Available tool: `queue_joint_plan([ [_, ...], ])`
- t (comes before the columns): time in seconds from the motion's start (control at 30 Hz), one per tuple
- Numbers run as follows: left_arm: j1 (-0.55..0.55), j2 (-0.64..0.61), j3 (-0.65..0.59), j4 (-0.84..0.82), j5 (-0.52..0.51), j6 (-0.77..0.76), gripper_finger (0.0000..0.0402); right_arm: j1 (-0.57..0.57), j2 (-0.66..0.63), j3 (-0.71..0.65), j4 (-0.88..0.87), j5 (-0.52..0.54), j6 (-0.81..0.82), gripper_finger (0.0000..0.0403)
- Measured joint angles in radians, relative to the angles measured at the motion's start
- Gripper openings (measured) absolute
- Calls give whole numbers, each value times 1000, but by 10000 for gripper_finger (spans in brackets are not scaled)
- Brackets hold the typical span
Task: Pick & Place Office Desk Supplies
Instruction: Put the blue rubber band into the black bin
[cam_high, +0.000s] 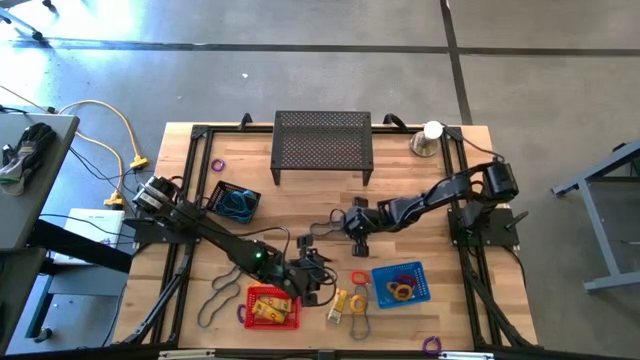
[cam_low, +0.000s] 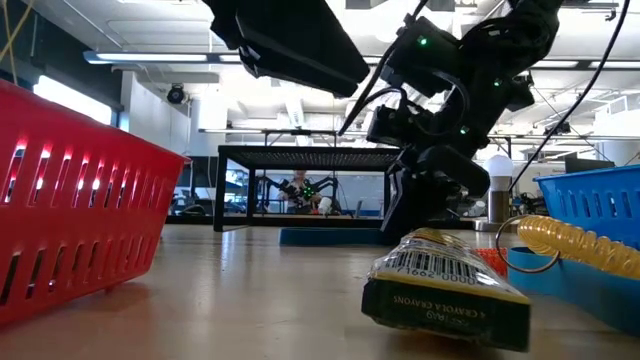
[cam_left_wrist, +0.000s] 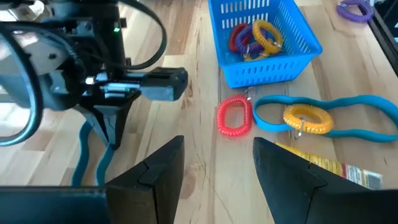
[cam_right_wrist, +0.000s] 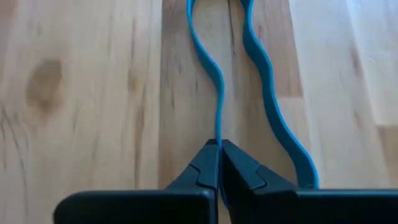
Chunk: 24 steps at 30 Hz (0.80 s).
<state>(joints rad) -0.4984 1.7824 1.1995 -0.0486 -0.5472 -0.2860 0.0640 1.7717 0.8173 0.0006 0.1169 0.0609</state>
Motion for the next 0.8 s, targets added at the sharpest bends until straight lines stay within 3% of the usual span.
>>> queue_joint_plan([
  [0.27,-57,0,0,4,1,-3,183,113,-98,-2,37,76,48,3],
  [0.5,-75,0,0,7,-58,202,183,215,-147,1,202,64,69,3],
  [0.7,-67,0,0,23,-164,275,183,292,-147,0,220,64,68,3],
  [0.8,-50,0,0,52,-156,315,183,313,-147,0,230,67,67,3],
])
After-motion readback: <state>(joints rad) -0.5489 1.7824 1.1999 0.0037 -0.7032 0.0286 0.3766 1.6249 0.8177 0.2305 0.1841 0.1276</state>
